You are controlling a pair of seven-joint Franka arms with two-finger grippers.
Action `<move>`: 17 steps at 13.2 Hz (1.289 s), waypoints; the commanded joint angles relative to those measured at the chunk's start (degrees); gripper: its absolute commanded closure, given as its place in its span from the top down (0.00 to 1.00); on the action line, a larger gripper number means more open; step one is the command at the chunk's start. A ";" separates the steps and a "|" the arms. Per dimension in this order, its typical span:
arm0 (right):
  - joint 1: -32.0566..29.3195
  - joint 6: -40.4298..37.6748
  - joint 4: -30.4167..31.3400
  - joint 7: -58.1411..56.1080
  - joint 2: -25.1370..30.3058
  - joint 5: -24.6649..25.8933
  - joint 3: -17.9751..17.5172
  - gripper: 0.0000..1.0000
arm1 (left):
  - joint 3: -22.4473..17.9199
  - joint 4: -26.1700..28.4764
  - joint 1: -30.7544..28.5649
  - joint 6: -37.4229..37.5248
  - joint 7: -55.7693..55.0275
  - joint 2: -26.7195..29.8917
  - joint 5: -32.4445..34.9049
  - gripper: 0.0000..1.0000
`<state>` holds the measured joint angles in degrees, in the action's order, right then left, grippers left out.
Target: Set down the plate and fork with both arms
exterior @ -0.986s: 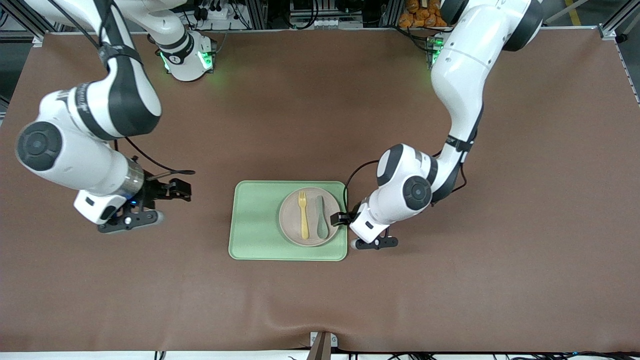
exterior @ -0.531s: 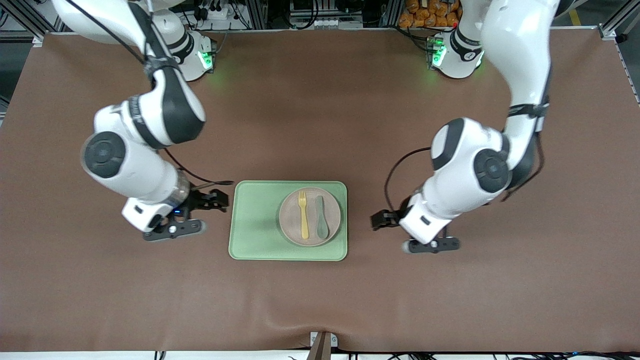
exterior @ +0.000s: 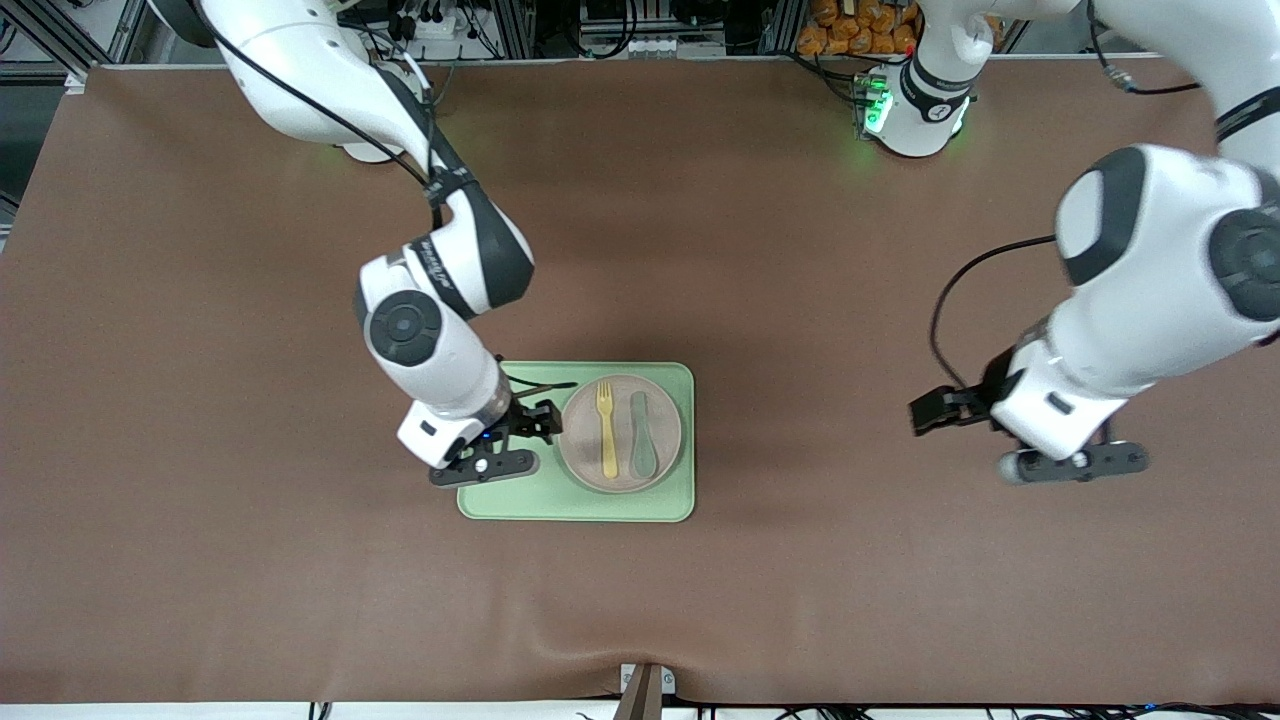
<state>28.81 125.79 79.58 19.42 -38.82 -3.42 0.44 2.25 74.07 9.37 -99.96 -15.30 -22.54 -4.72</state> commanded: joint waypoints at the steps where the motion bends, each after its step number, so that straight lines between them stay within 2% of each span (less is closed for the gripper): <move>1: 1.24 -0.29 -3.90 2.46 -3.45 0.78 0.61 0.77 | 0.48 2.66 -1.99 5.20 2.98 5.12 1.38 1.00; 2: 2.12 -0.29 -4.60 3.59 -4.41 0.78 0.61 0.75 | 0.65 4.14 -3.73 5.56 4.74 7.05 1.29 1.00; 3: 2.56 -0.03 -4.78 5.26 -5.12 0.78 0.61 0.67 | 0.74 6.16 -4.36 5.66 6.23 9.33 1.29 1.00; 4: 3.17 0.33 -5.05 6.23 -6.17 0.87 0.61 0.66 | 0.74 9.31 -4.45 5.57 6.25 12.23 1.29 1.00; 8: 5.28 2.69 -5.84 9.31 -9.52 0.78 0.61 0.65 | 0.66 20.48 -5.42 2.59 6.25 21.03 1.38 1.00; 10: 6.17 3.84 -5.84 10.37 -10.84 0.78 0.61 0.65 | 0.66 19.37 -5.42 2.75 6.34 20.61 1.90 1.00; 13: 7.40 3.84 -5.75 10.90 -11.89 0.78 0.61 0.57 | 0.83 15.77 -4.28 5.29 6.08 18.59 6.11 1.00; 17: 8.54 4.02 -5.67 10.99 -12.69 0.87 0.61 0.54 | 1.27 15.49 -4.45 6.80 4.14 19.02 7.62 1.00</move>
<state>36.59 129.89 75.92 29.03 -50.17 -3.36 0.52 2.81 91.31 4.88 -94.92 -10.39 -3.45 1.17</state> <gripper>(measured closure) 0.445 0.000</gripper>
